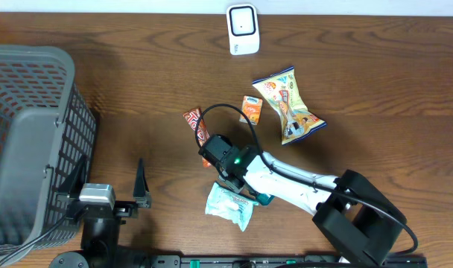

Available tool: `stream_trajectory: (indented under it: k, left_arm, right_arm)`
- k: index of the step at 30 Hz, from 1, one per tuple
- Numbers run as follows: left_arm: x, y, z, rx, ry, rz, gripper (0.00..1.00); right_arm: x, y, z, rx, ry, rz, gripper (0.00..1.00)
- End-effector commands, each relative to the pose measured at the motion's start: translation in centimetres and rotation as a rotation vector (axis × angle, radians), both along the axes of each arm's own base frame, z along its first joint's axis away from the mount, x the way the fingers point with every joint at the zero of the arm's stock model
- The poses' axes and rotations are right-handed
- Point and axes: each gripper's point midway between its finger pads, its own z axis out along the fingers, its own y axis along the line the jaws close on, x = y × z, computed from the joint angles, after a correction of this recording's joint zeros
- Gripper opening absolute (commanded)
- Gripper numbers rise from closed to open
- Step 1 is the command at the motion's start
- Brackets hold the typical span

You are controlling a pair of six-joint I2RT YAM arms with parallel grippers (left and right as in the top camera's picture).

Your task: Scan the item barcode

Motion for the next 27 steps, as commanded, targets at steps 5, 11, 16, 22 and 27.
stream_trajectory:
  k: [5,11,16,22,27]
  left_arm:
    - [-0.1,0.1,0.3,-0.008,-0.011,0.004,1.00]
    - [-0.1,0.1,0.3,-0.008,-0.011,0.004,1.00]
    - [-0.1,0.1,0.3,-0.008,-0.011,0.004,1.00]
    - [-0.1,0.1,0.3,-0.008,-0.011,0.004,1.00]
    - [-0.1,0.1,0.3,-0.008,-0.011,0.004,1.00]
  right_arm:
    - [-2.0,1.3,-0.5,0.115,0.260,0.013,0.60]
    - [-1.9,4.1,2.7,0.377,0.448,0.111,0.59]
    - [-0.8,4.4,4.4,0.544,0.511,0.133,0.60]
    - [-0.3,5.1,8.0,0.845,0.603,0.228,0.59]
    - [0.9,4.6,8.7,0.939,0.543,0.314,0.61]
